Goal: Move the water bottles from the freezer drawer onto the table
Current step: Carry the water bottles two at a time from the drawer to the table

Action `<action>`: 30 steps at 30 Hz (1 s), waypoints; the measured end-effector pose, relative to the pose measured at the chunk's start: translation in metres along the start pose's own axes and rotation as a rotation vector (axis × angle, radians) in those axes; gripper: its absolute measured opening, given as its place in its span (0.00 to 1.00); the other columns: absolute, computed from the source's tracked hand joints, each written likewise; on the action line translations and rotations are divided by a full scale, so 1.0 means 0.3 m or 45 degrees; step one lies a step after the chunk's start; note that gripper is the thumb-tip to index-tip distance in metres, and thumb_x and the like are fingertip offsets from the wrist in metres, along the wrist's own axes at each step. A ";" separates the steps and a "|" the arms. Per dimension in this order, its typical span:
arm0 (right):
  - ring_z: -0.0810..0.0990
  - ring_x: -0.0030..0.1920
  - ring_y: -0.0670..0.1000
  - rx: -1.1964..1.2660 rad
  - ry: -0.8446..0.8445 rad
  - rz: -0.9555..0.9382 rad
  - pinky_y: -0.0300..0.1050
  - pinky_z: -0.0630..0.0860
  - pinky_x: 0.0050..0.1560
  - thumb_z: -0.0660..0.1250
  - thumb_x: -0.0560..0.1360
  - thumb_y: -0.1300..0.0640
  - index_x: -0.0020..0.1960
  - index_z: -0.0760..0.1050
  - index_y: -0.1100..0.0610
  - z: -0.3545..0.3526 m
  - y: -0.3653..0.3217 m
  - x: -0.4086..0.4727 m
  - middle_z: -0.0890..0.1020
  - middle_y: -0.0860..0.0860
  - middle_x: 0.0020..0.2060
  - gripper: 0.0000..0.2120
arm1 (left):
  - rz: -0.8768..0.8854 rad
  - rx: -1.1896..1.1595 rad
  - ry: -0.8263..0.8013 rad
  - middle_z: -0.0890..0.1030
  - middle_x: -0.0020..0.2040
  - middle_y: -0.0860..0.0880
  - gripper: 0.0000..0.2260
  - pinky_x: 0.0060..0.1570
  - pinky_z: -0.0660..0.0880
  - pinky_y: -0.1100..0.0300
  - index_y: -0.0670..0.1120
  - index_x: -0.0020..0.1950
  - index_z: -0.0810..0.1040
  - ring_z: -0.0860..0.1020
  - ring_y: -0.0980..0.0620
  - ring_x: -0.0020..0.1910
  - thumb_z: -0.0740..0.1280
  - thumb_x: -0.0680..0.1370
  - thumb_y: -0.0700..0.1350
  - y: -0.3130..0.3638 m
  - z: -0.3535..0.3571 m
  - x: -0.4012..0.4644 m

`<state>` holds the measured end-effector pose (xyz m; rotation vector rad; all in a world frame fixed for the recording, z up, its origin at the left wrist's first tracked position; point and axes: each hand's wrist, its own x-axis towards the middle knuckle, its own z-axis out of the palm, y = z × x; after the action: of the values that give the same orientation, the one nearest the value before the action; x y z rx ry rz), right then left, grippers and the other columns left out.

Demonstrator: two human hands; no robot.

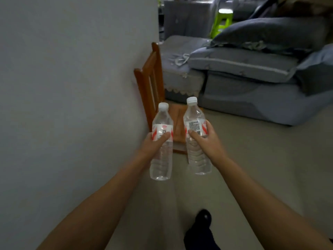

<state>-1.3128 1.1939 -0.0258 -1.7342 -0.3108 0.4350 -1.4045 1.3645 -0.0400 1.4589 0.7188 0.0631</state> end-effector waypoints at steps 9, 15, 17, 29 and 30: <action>0.82 0.51 0.49 0.059 0.369 0.071 0.40 0.78 0.44 0.71 0.74 0.53 0.67 0.68 0.51 -0.628 0.079 0.286 0.81 0.50 0.53 0.23 | 0.064 0.090 -0.304 0.78 0.54 0.48 0.26 0.37 0.74 0.62 0.45 0.69 0.66 0.79 0.53 0.46 0.69 0.75 0.54 0.236 0.673 0.384; 0.82 0.47 0.46 0.091 0.627 0.084 0.36 0.77 0.43 0.72 0.74 0.55 0.64 0.70 0.54 -0.963 0.133 0.430 0.81 0.48 0.50 0.21 | 0.037 0.147 -0.511 0.80 0.50 0.49 0.23 0.38 0.76 0.60 0.47 0.63 0.69 0.81 0.51 0.45 0.70 0.74 0.54 0.353 1.065 0.567; 0.82 0.49 0.47 0.068 0.690 0.100 0.39 0.78 0.45 0.72 0.73 0.53 0.64 0.71 0.53 -1.045 0.151 0.463 0.82 0.49 0.51 0.21 | 0.022 0.160 -0.579 0.80 0.49 0.49 0.21 0.36 0.76 0.60 0.48 0.62 0.69 0.81 0.52 0.44 0.71 0.73 0.53 0.389 1.170 0.615; 0.82 0.52 0.51 0.146 1.224 0.192 0.47 0.79 0.52 0.72 0.73 0.53 0.64 0.71 0.52 -1.546 0.229 0.757 0.82 0.53 0.54 0.20 | 0.179 0.532 -1.086 0.84 0.51 0.43 0.25 0.55 0.79 0.47 0.46 0.56 0.79 0.84 0.46 0.48 0.74 0.66 0.60 0.610 1.839 1.036; 0.82 0.52 0.52 0.148 1.265 0.194 0.47 0.79 0.53 0.72 0.74 0.53 0.64 0.71 0.52 -1.588 0.228 0.783 0.82 0.53 0.54 0.21 | 0.185 0.558 -1.140 0.84 0.51 0.44 0.21 0.55 0.79 0.48 0.47 0.54 0.79 0.84 0.46 0.48 0.73 0.68 0.59 0.635 1.894 1.067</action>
<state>-0.8906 0.8648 -0.0393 -1.6571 0.5506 -0.3218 -0.8072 1.0410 -0.0267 1.7367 -0.1227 -0.6356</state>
